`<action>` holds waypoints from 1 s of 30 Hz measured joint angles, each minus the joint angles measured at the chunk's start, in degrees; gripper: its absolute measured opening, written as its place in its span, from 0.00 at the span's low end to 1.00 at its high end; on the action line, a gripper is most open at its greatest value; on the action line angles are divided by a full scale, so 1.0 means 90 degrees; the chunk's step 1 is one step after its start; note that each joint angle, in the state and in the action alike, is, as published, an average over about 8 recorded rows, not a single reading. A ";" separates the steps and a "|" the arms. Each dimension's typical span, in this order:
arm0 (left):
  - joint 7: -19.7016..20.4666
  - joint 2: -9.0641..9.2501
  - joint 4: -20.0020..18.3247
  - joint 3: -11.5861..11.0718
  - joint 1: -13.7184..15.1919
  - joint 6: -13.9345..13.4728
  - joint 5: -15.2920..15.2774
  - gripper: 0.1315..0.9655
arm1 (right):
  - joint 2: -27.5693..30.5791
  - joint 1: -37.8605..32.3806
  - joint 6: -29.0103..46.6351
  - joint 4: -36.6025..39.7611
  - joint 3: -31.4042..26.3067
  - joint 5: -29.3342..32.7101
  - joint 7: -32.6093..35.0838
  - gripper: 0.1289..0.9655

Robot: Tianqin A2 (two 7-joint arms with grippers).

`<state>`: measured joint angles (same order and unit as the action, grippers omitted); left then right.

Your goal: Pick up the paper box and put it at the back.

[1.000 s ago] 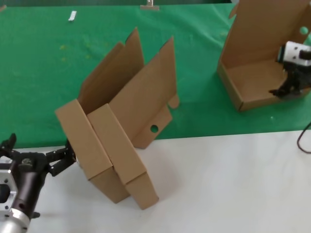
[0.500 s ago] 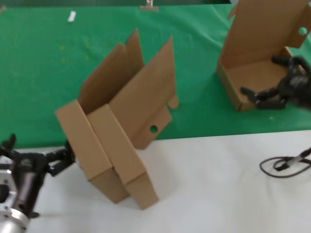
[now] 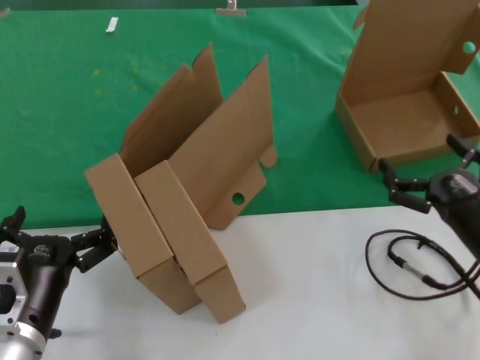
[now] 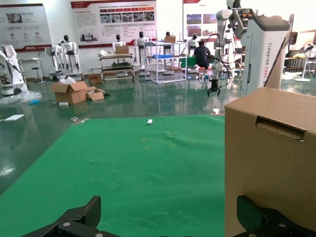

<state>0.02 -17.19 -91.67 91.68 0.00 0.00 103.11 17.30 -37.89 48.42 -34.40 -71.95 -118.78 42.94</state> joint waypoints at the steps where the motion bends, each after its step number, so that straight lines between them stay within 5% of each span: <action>1: 0.0000 0.0000 0.0000 0.0000 0.0000 0.0000 0.0000 1.00 | 0.0000 0.0033 -0.0044 -0.0052 -0.0018 0.0015 -0.0039 0.98; 30: 0.0000 0.0000 0.0000 0.0000 0.0000 0.0000 0.0001 1.00 | 0.0000 0.1612 -0.2066 -0.2443 -0.0848 0.0673 -0.1841 1.00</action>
<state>0.02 -17.19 -91.67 91.68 0.00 0.00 103.12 17.30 -23.38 29.82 -56.40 -79.59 -112.72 26.37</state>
